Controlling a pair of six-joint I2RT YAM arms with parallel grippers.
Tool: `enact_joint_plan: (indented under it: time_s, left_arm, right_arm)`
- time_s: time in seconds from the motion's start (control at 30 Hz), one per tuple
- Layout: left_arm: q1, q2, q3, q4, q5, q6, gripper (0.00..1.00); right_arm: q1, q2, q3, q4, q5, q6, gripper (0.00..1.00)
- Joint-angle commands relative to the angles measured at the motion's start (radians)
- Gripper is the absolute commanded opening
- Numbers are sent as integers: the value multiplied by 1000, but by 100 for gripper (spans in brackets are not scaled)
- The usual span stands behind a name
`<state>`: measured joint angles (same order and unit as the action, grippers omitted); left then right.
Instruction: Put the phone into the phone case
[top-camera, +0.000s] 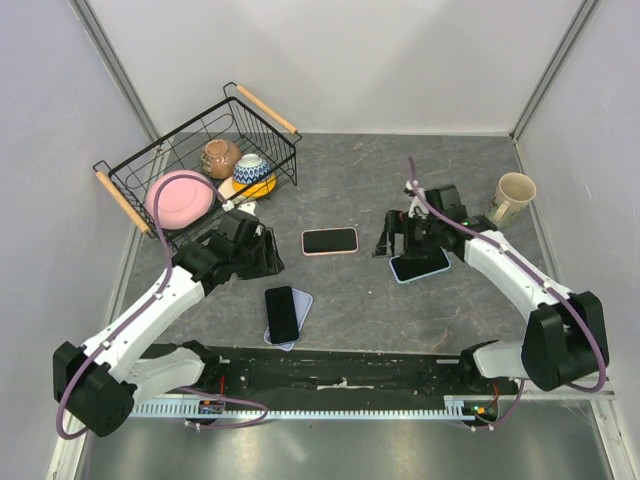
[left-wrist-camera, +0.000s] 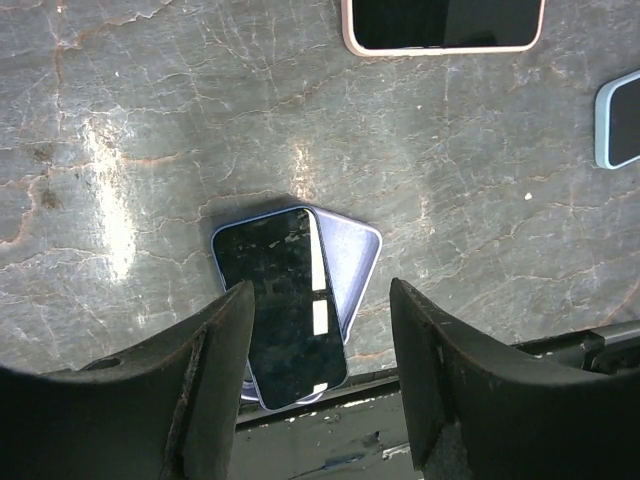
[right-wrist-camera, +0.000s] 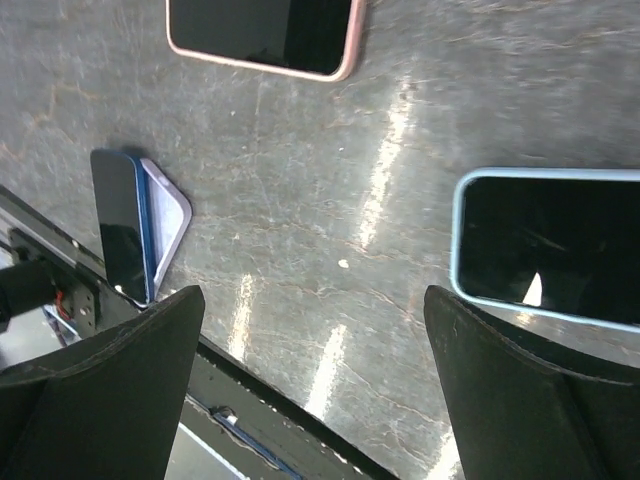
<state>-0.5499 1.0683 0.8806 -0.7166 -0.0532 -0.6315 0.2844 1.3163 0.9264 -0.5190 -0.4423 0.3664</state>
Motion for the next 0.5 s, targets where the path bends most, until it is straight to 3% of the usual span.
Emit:
enact_joint_plan:
  time_s: [0.0, 0.27, 0.47]
  left_arm:
    - [5, -62, 58, -12, -22, 4, 64]
    - [5, -192, 147, -17, -92, 16, 64]
    - [5, -295, 181, -33, -146, 3, 64]
  right_arm:
    - [145, 61, 77, 28, 86, 8, 98]
    - [427, 297, 169, 93, 146, 51, 89]
    - [588, 481, 298, 88, 209, 37, 72]
